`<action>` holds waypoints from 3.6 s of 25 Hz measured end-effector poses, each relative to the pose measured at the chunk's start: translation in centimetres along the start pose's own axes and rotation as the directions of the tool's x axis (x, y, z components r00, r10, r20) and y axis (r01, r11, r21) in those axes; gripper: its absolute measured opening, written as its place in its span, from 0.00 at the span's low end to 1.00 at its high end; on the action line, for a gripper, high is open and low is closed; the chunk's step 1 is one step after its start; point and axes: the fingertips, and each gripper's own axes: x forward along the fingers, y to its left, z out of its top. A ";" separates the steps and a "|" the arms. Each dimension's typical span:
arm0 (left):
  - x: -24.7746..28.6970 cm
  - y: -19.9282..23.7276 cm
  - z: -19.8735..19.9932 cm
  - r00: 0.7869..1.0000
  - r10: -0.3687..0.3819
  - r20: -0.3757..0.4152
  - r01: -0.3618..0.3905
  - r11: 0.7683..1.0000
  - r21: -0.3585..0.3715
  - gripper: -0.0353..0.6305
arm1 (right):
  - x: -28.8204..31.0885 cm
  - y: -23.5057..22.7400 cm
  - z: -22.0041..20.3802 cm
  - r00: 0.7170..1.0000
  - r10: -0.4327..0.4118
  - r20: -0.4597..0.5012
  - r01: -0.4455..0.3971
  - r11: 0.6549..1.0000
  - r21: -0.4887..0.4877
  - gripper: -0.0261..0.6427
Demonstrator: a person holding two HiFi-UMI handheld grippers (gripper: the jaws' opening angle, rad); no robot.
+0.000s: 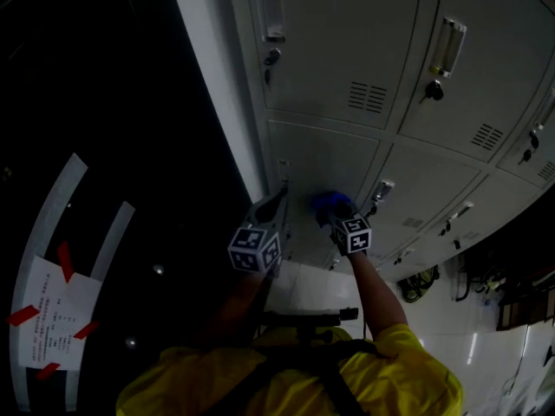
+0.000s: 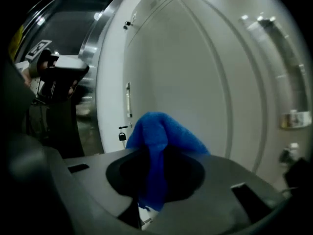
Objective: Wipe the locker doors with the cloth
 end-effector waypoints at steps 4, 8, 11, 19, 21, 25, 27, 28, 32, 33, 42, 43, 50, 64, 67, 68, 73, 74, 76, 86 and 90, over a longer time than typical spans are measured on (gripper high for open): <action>-0.2 0.5 1.2 1.000 0.014 0.015 -0.014 1.000 0.006 0.04 | 6.4 5.5 -0.8 0.994 0.101 -0.042 -0.101 0.995 -0.012 0.15; -0.5 0.6 1.7 1.000 0.015 0.017 -0.015 1.000 0.013 0.04 | 11.5 10.3 -0.7 0.984 0.168 -0.049 -0.166 0.985 0.051 0.15; -0.4 0.8 1.6 1.000 0.020 0.013 -0.020 1.000 0.016 0.04 | 11.4 10.4 -1.0 0.986 0.160 -0.043 -0.156 0.984 0.084 0.15; -0.6 1.1 0.5 1.000 0.022 0.020 -0.024 0.998 0.058 0.04 | -9.3 2.3 3.3 0.994 -0.060 0.091 0.046 0.987 0.154 0.15; -0.2 1.0 -0.1 0.999 0.018 0.027 -0.019 0.999 0.043 0.04 | -13.8 0.0 5.9 0.979 -0.140 0.149 0.123 0.986 0.116 0.15; 0.0 -0.4 -0.6 1.000 -0.002 0.004 0.002 0.999 0.034 0.04 | -17.7 -1.8 10.6 0.946 -0.225 0.233 0.193 0.970 0.150 0.15; -0.5 -1.3 -0.5 1.000 -0.018 0.010 0.017 0.999 0.041 0.04 | -18.7 -1.4 12.2 0.935 -0.250 0.251 0.209 0.961 0.179 0.15; -0.9 -1.7 -0.5 1.000 -0.025 0.014 0.025 0.999 0.045 0.04 | -19.2 -0.9 12.8 0.931 -0.257 0.258 0.215 0.960 0.181 0.15; -3.1 -2.9 -0.8 0.999 -0.048 0.017 0.046 0.997 0.058 0.04 | -21.7 2.6 14.0 0.928 -0.245 0.281 0.213 0.967 0.139 0.15; -3.7 -3.2 -0.9 0.999 -0.048 0.022 0.047 0.997 0.061 0.04 | -22.3 3.3 13.7 0.928 -0.245 0.279 0.214 0.967 0.137 0.15; -11.5 -9.4 -2.7 0.997 -0.068 0.024 0.066 0.996 0.062 0.04 | -29.9 7.9 9.6 0.931 -0.238 0.277 0.178 0.958 0.225 0.15; -12.6 -10.4 -3.1 0.997 -0.066 0.025 0.065 0.996 0.065 0.04 | -31.3 8.5 9.2 0.932 -0.232 0.280 0.171 0.959 0.225 0.15; -23.7 -20.9 -6.6 0.997 -0.054 0.045 0.051 0.996 0.072 0.04 | -45.5 14.2 4.4 0.926 -0.204 0.317 0.133 0.963 0.233 0.15; -46.2 -38.1 -10.5 0.997 -0.074 0.034 0.072 0.996 0.054 0.04 | -70.1 27.6 -1.1 0.921 -0.194 0.339 0.116 0.964 0.239 0.15; -48.2 -39.1 -10.1 0.994 -0.097 0.039 0.095 0.993 0.065 0.04 | -71.9 29.7 -0.7 0.914 -0.193 0.358 0.116 0.967 0.225 0.15; -48.7 -39.2 -10.1 0.994 -0.105 0.039 0.102 0.992 0.068 0.04 | -72.2 30.4 -0.6 0.913 -0.191 0.361 0.113 0.967 0.227 0.15; -51.4 -39.2 -9.6 0.992 -0.128 0.012 0.127 0.989 0.080 0.04 | -73.3 33.7 -0.2 0.911 -0.199 0.360 0.114 0.964 0.242 0.15; -51.8 -39.0 -9.5 0.992 -0.129 0.014 0.128 0.989 0.081 0.04 | -73.5 34.1 -0.1 0.911 -0.202 0.361 0.118 0.963 0.240 0.15; -52.6 -38.6 -9.6 0.992 -0.127 0.017 0.125 0.989 0.074 0.04 | -73.6 34.8 -0.3 0.911 -0.204 0.357 0.116 0.961 0.252 0.15; -55.4 -38.8 -11.0 0.987 -0.161 -0.007 0.161 0.985 0.063 0.04 | -74.5 37.9 -2.3 0.921 -0.218 0.323 0.136 0.957 0.258 0.15; -55.9 -38.7 -11.1 0.986 -0.168 -0.007 0.168 0.984 0.063 0.04 | -74.9 38.4 -2.8 0.920 -0.232 0.316 0.147 0.952 0.270 0.15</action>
